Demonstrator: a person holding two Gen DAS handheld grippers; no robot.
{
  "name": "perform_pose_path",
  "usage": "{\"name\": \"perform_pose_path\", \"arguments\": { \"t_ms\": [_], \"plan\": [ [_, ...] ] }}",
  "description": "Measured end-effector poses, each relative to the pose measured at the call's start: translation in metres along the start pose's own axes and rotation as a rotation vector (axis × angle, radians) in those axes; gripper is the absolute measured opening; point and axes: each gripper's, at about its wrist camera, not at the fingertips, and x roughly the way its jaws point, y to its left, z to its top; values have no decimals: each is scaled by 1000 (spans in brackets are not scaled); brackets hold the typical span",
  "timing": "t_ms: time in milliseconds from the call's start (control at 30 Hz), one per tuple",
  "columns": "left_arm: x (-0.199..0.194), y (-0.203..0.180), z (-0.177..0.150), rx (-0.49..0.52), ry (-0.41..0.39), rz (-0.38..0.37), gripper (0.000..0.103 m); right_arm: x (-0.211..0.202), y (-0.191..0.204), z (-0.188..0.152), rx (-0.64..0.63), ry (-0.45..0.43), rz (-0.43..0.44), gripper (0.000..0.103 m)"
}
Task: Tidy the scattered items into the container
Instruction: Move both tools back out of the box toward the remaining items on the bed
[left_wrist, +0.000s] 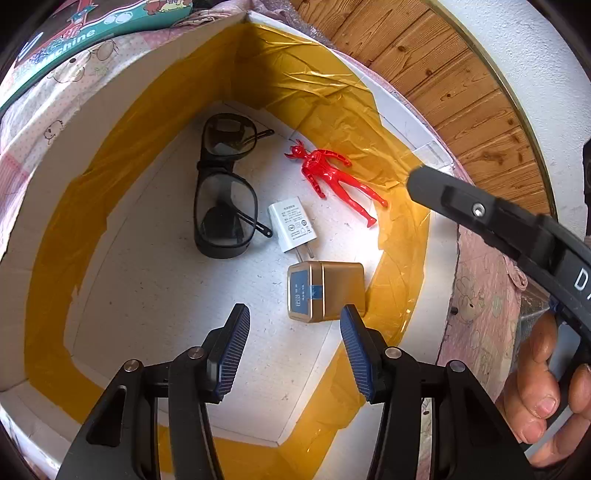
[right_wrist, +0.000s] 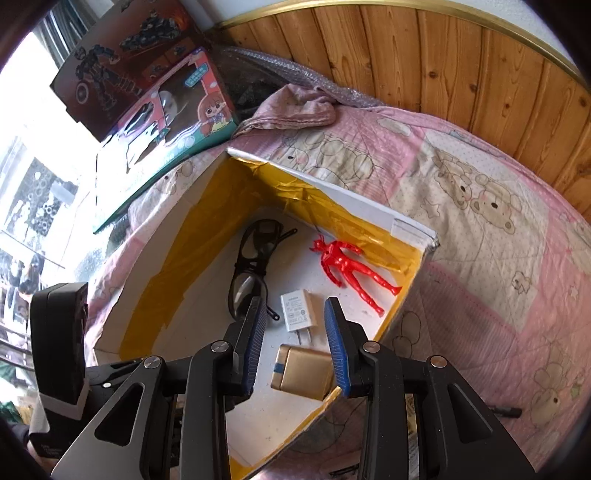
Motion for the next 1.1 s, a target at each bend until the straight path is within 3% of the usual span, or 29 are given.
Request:
{"name": "perform_pose_path", "arguments": {
  "t_ms": [833,1100],
  "plan": [
    [-71,-34,-65,177,-82,0,52,-70,42,-89,39,-79,-11,35],
    [-85,-45,-88,279,-133,68,52,-91,44,-118,83,-107,8,35]
  ]
}}
